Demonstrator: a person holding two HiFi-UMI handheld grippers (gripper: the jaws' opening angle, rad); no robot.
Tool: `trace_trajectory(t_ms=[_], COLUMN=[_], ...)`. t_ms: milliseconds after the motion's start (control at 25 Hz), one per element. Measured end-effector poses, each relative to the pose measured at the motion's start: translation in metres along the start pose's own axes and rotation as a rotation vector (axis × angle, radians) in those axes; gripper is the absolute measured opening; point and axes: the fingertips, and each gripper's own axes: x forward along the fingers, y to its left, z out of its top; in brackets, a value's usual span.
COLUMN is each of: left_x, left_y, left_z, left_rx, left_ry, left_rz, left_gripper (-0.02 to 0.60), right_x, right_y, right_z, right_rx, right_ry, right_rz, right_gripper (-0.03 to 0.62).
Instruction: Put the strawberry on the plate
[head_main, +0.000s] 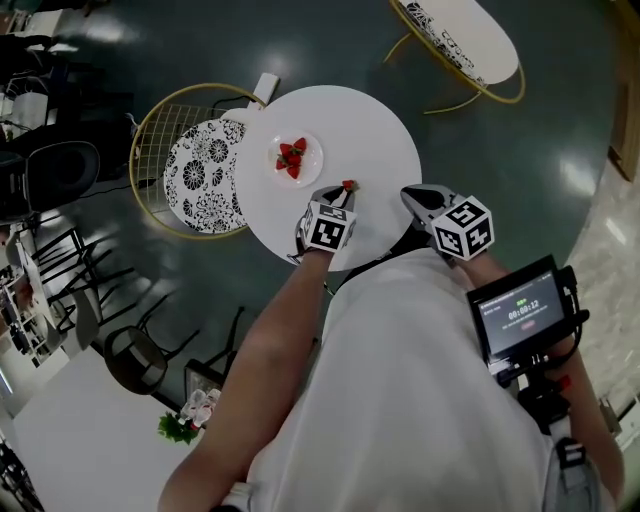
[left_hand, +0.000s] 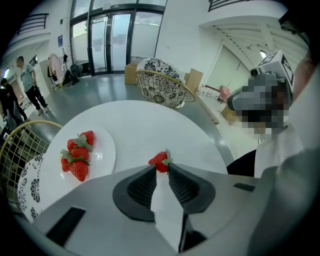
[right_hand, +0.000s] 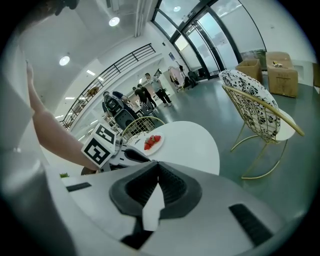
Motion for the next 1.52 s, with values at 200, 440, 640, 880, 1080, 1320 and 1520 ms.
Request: trace_trajectory(t_ms=[200,440,640,880,1080,1320,1520], left_x=[-0.012,-0.030,-0.039,-0.048,-0.045,-0.034,-0.028], left_y=[0.007,0.017,0.036,0.059,0.080,0.094,0.103], left_z=[0.002,0.005,-0.006,-0.003,0.007,0.009,0.009], left_rx=[-0.011,-0.064,-0.119,-0.188,-0.183,-0.184,-0.242], left_ry=[-0.034,-0.092,-0.089,-0.097,-0.105,-0.060,-0.005], left_rz=[0.028,0.065,0.118,0.183,0.222,0.234,0.231], left_gripper=[0.083,0.084,0.083,0.083,0.083,0.083,0.084], right_x=[0.007,0.011,0.019,0.018,0.017,0.014,0.011], right_y=[0.009,0.018,0.022,0.018,0.012,0.006,0.000], right_z=[0.002,0.001,0.004,0.016,0.016,0.010,0.008], right_rx=[-0.022,-0.049,-0.077,-0.111,-0.114,-0.090,-0.071], right_ry=[0.009,0.035,0.058,0.077,0.088,0.085,0.082], right_rz=[0.028,0.066,0.098,0.125,0.122,0.106,0.090], right_gripper=[0.005,0.005,0.005,0.005,0.005,0.005,0.005])
